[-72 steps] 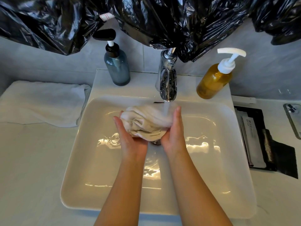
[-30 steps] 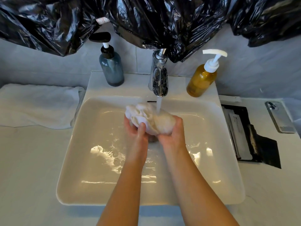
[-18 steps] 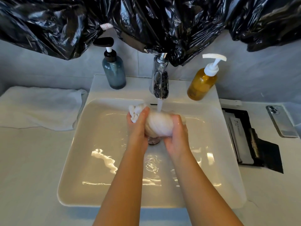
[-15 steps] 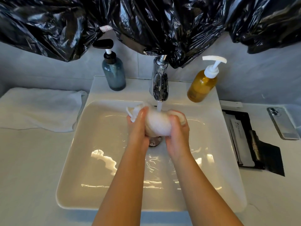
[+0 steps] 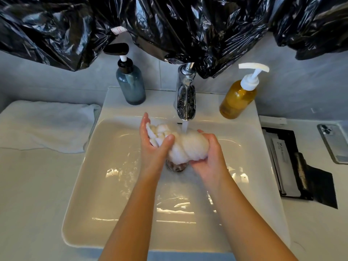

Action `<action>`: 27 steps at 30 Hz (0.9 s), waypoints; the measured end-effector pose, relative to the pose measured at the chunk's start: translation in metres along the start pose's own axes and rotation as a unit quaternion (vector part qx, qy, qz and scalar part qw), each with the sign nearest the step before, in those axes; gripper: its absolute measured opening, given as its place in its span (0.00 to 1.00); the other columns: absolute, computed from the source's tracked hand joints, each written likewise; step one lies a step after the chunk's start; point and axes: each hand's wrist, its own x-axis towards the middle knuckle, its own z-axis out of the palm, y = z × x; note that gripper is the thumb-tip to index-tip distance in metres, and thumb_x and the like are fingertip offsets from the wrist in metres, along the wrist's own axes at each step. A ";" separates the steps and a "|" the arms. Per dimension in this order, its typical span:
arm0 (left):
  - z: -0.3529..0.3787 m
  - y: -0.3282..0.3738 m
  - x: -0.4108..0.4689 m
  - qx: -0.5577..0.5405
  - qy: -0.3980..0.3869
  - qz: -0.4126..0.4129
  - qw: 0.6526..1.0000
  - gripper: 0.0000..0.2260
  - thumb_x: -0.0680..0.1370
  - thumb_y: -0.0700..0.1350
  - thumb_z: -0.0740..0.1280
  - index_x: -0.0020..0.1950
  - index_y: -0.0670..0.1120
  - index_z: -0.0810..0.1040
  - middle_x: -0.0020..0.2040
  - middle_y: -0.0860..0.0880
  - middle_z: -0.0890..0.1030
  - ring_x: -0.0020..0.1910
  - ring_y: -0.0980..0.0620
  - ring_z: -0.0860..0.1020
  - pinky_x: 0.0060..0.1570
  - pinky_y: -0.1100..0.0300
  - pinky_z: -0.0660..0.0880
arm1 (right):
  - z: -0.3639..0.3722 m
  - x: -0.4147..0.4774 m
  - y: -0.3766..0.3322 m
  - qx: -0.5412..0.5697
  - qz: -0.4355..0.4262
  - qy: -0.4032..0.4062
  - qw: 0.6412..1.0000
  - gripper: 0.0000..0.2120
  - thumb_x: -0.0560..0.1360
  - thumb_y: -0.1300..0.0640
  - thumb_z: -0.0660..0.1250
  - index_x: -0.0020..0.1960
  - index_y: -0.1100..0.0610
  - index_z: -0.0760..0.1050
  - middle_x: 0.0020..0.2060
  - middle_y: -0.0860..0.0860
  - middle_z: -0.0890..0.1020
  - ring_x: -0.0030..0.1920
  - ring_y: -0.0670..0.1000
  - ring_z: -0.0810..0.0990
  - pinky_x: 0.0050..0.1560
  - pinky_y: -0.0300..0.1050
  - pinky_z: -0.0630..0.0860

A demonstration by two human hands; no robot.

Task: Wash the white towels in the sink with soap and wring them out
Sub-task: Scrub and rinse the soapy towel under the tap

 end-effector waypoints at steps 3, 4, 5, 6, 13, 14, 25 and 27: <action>0.000 0.006 0.007 0.004 -0.039 0.019 0.999 0.26 0.67 0.53 0.73 0.64 0.61 0.73 0.64 0.56 0.77 0.63 0.56 0.76 0.60 0.55 0.75 | 0.000 -0.001 0.003 -0.034 -0.007 -0.007 0.999 0.07 0.76 0.55 0.62 0.52 0.52 0.77 0.41 0.54 0.81 0.42 0.55 0.81 0.37 0.45 0.76; 0.001 0.007 0.009 0.001 -0.031 0.008 0.999 0.22 0.67 0.52 0.73 0.60 0.55 0.76 0.56 0.60 0.80 0.55 0.59 0.78 0.54 0.59 0.76 | 0.000 -0.001 0.004 -0.056 -0.032 -0.005 0.998 0.07 0.76 0.55 0.62 0.50 0.53 0.77 0.40 0.53 0.81 0.40 0.53 0.80 0.36 0.45 0.74; 0.004 0.009 0.010 -0.002 -0.009 -0.007 1.000 0.19 0.67 0.50 0.72 0.57 0.51 0.76 0.48 0.61 0.81 0.47 0.62 0.78 0.48 0.61 0.75 | 0.001 -0.001 0.004 -0.077 -0.061 0.000 0.995 0.06 0.76 0.57 0.62 0.47 0.53 0.78 0.39 0.53 0.81 0.39 0.52 0.80 0.35 0.45 0.73; 0.007 0.010 0.011 -0.008 0.021 -0.026 0.999 0.16 0.67 0.49 0.71 0.54 0.49 0.76 0.43 0.60 0.80 0.41 0.63 0.77 0.43 0.63 0.74 | 0.004 -0.001 0.004 -0.098 -0.088 0.012 0.991 0.07 0.77 0.58 0.62 0.45 0.53 0.79 0.38 0.52 0.81 0.39 0.52 0.79 0.35 0.44 0.72; 0.017 0.001 0.016 -0.080 0.132 -0.171 0.973 0.10 0.63 0.51 0.71 0.35 0.53 0.70 0.38 0.47 0.73 0.39 0.50 0.72 0.40 0.53 0.70 | 0.012 0.005 0.010 -0.262 -0.262 0.034 0.928 0.09 0.62 0.57 0.62 0.34 0.49 0.81 0.30 0.42 0.80 0.33 0.43 0.76 0.34 0.37 0.72; 0.017 0.001 0.015 -0.092 0.128 -0.189 0.969 0.10 0.62 0.51 0.72 0.37 0.53 0.72 0.39 0.47 0.73 0.40 0.50 0.72 0.41 0.52 0.70 | 0.012 0.007 0.010 -0.282 -0.281 0.030 0.917 0.09 0.62 0.57 0.62 0.34 0.49 0.80 0.29 0.41 0.80 0.32 0.42 0.76 0.34 0.35 0.72; -0.008 -0.004 0.009 -0.244 0.011 -0.329 0.912 0.23 0.74 0.60 0.71 0.59 0.44 0.77 0.59 0.38 0.81 0.58 0.38 0.81 0.60 0.37 0.74 | -0.004 0.014 0.012 -0.417 -0.354 -0.117 0.829 0.15 0.67 0.48 0.68 0.47 0.57 0.79 0.41 0.51 0.82 0.41 0.47 0.78 0.41 0.36 0.74; -0.010 -0.005 0.008 -0.265 0.071 -0.288 0.918 0.13 0.77 0.52 0.70 0.55 0.46 0.75 0.54 0.39 0.81 0.55 0.40 0.81 0.56 0.41 0.78 | -0.007 0.015 0.014 -0.417 -0.322 -0.098 0.844 0.13 0.68 0.50 0.69 0.51 0.53 0.77 0.45 0.51 0.82 0.44 0.46 0.79 0.42 0.36 0.75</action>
